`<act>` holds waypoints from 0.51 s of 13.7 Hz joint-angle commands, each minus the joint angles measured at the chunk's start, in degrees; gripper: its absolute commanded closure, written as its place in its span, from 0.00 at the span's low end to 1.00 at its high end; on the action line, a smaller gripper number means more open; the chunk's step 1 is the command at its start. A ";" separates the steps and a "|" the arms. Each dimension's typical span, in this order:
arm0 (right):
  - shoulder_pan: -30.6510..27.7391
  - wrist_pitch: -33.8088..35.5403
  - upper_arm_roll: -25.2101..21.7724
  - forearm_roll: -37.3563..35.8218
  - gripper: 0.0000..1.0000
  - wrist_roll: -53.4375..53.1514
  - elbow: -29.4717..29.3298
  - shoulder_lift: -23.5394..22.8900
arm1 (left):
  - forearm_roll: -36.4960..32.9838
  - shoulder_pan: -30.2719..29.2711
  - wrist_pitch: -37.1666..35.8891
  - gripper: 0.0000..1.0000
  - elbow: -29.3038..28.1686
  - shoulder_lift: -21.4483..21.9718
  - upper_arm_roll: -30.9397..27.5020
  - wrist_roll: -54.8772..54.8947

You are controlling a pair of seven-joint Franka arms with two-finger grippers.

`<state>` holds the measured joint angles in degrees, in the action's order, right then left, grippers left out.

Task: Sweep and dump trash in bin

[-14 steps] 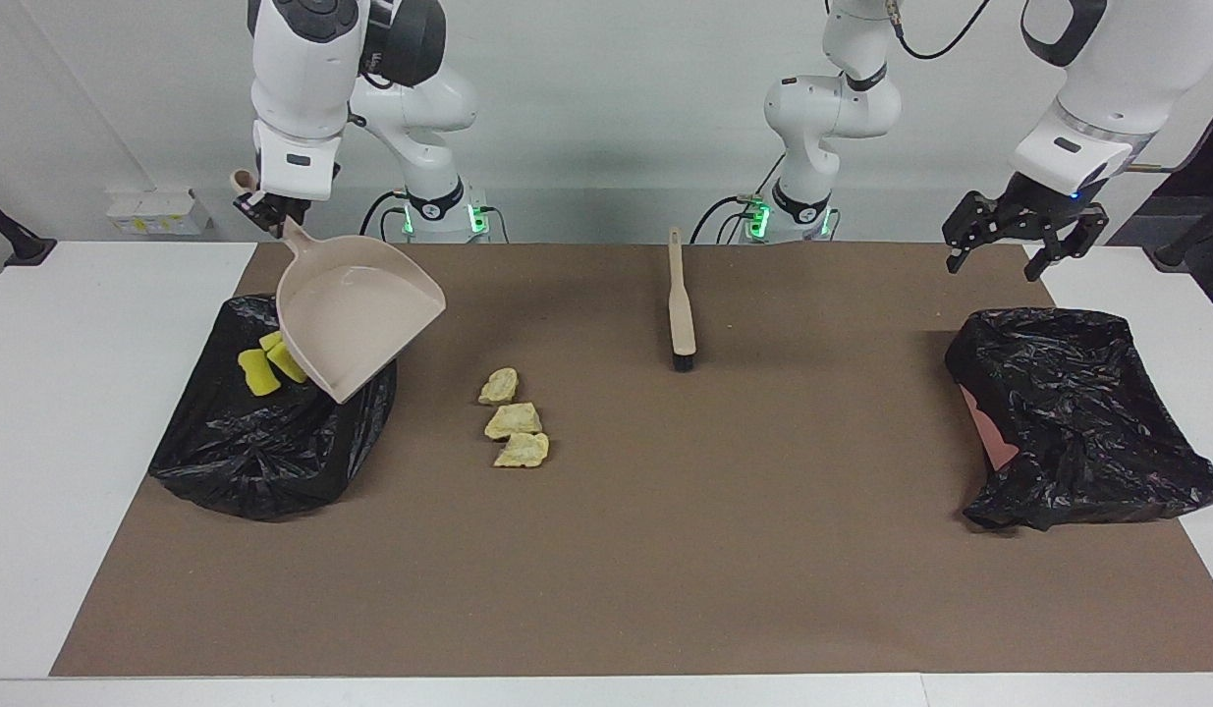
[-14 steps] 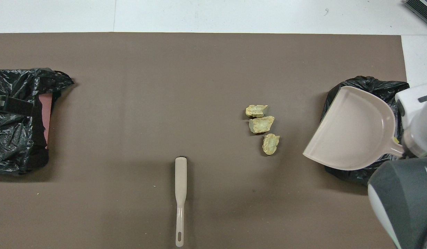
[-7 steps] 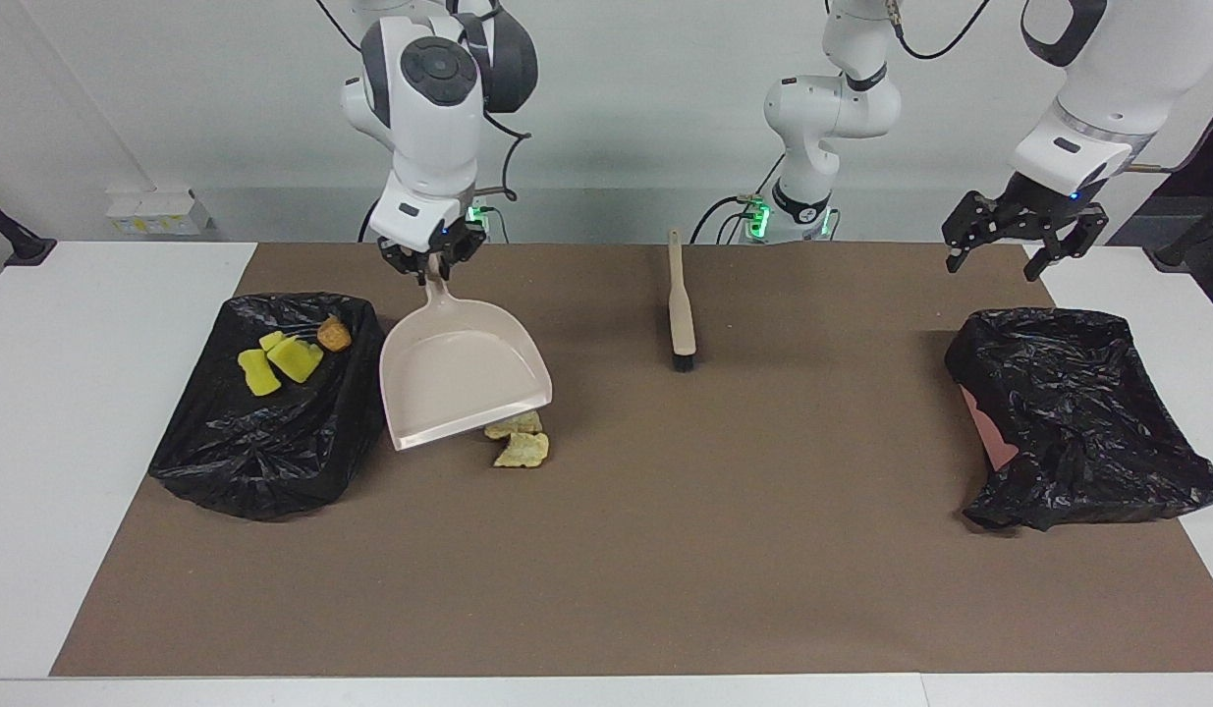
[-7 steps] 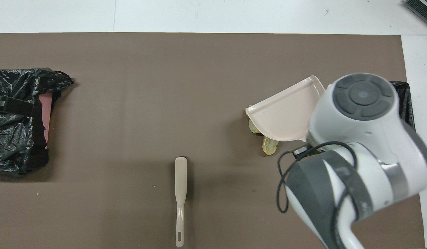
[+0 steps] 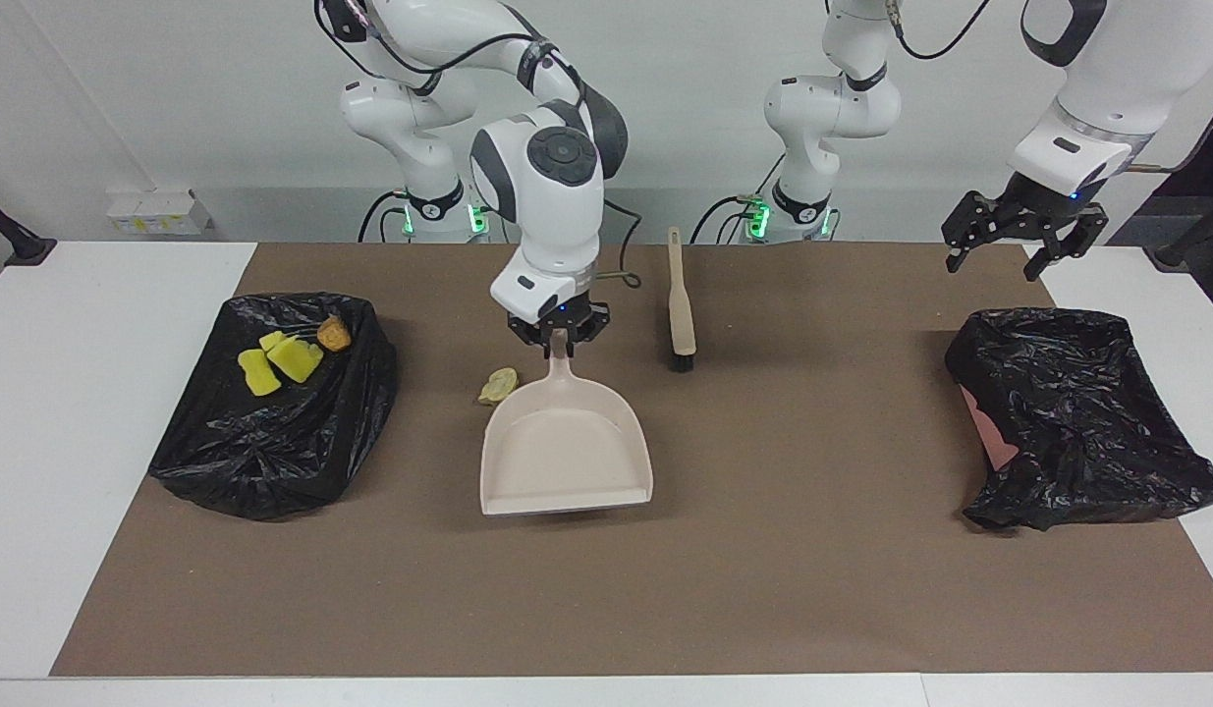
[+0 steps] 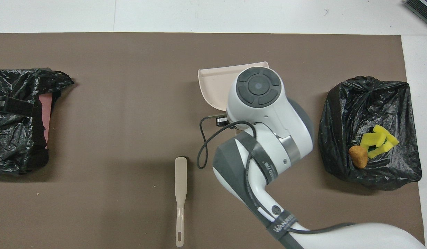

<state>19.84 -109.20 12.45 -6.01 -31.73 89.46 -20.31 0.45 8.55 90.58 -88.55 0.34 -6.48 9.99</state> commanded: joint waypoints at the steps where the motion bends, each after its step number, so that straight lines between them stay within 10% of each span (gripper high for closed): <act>1: 3.00 -1.45 0.03 1.09 1.00 -6.48 -10.31 -8.13 | -0.10 -0.73 -1.19 0.00 1.19 -0.34 0.59 0.47; 4: 6.96 -3.12 -0.14 0.74 1.00 -14.05 -23.08 -18.87 | -0.01 -0.73 -1.19 0.00 1.10 -0.34 0.59 0.47; 7: 8.63 -6.19 -0.05 0.38 1.00 -14.15 -23.02 -20.38 | -0.10 -0.65 -1.28 0.00 1.01 -0.34 0.59 0.20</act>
<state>27.62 -114.50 12.39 -5.87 -44.81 69.98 -38.21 0.45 8.56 90.52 -88.55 0.34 -6.39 9.99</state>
